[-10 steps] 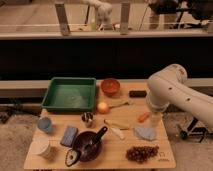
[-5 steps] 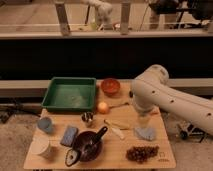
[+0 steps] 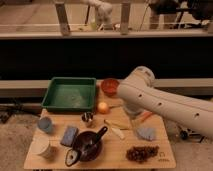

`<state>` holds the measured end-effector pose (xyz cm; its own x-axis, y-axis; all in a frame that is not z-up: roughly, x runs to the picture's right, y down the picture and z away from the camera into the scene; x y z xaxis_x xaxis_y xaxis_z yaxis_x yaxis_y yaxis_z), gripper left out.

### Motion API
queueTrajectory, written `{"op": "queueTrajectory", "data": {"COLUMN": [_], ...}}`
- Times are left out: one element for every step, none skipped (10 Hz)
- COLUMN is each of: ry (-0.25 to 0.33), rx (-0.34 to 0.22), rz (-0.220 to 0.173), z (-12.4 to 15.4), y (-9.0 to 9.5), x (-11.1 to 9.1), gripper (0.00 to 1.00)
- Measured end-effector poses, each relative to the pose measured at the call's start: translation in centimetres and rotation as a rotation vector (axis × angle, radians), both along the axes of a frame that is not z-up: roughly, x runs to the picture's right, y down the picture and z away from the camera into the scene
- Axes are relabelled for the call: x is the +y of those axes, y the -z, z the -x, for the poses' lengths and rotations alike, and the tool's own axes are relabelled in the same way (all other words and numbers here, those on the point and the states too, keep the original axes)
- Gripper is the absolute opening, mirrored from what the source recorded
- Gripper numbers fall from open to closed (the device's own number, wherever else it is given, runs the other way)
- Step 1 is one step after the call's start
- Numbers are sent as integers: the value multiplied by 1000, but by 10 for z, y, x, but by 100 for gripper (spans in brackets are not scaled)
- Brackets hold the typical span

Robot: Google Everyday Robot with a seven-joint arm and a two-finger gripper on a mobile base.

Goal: Place brush in tray

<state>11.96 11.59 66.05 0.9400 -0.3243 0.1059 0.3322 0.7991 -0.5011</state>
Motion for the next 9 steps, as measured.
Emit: {"op": "queueTrajectory", "data": {"ry": [18,34,49,77,100,117,144,175,197], "rx": [-10,-21,-30,-45,-56,-62,-73,-91,-99], "rz": [-1,-4,-4,-5,-3,-3,-1,1,1], "z": [4,9,15,24,29,30,37,48,53], "y": [2,4,4,5,6,7,6,5,5], "x": [1,2,2,4,6,7,7,7,7], "gripper": [80,80,80,80,80,80,80,80,80]}}
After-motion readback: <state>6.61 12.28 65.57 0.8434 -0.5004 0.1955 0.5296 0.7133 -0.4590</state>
